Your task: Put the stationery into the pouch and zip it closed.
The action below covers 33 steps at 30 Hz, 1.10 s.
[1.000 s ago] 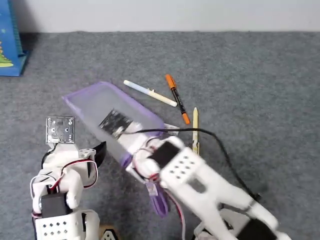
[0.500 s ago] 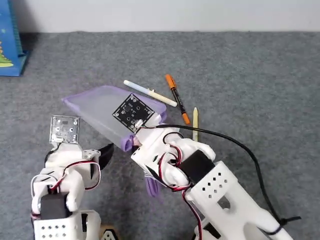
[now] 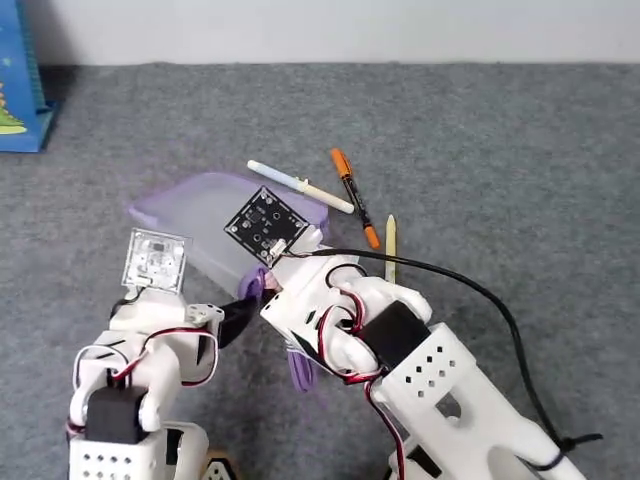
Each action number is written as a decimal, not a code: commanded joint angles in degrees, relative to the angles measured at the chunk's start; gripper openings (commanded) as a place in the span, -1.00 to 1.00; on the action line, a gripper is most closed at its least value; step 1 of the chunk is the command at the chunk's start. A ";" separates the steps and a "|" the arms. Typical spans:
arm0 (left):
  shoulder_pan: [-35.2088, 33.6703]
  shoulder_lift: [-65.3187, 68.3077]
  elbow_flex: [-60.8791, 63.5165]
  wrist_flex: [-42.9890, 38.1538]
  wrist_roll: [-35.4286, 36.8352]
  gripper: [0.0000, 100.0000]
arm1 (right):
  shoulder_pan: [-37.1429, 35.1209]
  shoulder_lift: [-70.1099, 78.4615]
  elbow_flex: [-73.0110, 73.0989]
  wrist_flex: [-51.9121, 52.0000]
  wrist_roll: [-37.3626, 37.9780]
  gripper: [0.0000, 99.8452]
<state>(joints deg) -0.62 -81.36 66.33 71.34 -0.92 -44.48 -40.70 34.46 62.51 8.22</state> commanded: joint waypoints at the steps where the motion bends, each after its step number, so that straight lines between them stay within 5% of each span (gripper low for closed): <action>1: 0.44 -0.62 -4.62 0.79 1.49 -0.28 | 0.48 -1.71 -1.58 -1.36 0.35 -0.98; 17: -0.09 -0.62 4.79 -8.18 1.32 -0.30 | 0.40 -2.24 -1.67 -0.13 0.26 -0.98; 33: -0.09 -0.62 9.27 -13.98 -2.02 -0.77 | 0.40 -8.04 -0.97 3.56 0.26 -0.98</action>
<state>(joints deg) -0.53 -81.27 76.70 58.86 -2.33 -44.57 -47.38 34.55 65.41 8.22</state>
